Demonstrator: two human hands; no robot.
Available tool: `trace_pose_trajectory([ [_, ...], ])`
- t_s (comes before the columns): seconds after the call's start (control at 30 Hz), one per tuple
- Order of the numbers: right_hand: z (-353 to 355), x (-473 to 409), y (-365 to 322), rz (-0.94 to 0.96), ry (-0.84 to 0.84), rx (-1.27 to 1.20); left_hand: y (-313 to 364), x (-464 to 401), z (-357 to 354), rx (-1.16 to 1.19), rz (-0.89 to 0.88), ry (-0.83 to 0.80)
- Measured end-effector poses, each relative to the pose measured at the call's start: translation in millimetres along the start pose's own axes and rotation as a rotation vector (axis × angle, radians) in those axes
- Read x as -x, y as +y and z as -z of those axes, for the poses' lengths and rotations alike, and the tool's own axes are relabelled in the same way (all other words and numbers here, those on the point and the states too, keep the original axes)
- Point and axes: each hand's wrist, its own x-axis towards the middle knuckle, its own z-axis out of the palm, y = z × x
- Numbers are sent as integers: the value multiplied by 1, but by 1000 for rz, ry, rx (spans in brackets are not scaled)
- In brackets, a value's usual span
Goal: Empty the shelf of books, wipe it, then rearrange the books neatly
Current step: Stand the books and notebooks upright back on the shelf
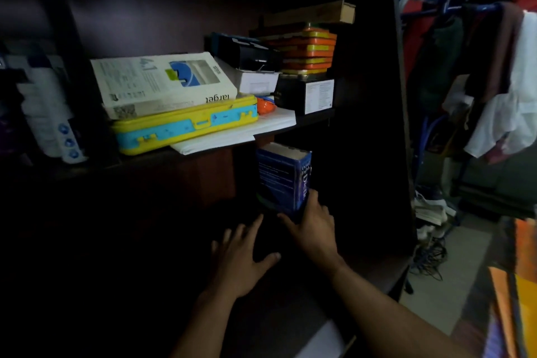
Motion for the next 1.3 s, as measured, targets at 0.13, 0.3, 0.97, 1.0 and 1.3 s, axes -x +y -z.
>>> trace_pose_trajectory([
  [0.13, -11, -20, -5, -87, -9, -133, -6, -3, -3, 96, 5, 91],
  [0.3, -13, -31, 3, -125, 12, -222, -7, -3, -3, 150, 14, 89],
  [0.97, -32, -37, 9, 174, -355, 170, -5, -4, -3, 219, -45, 88],
  [1.0, -29, -36, 7, 181, -364, 189, -5, -4, -2, 245, -60, 95],
  [1.3, 117, 130, -1, 111, -265, 97, 95, 70, 12, 492, -284, 233],
])
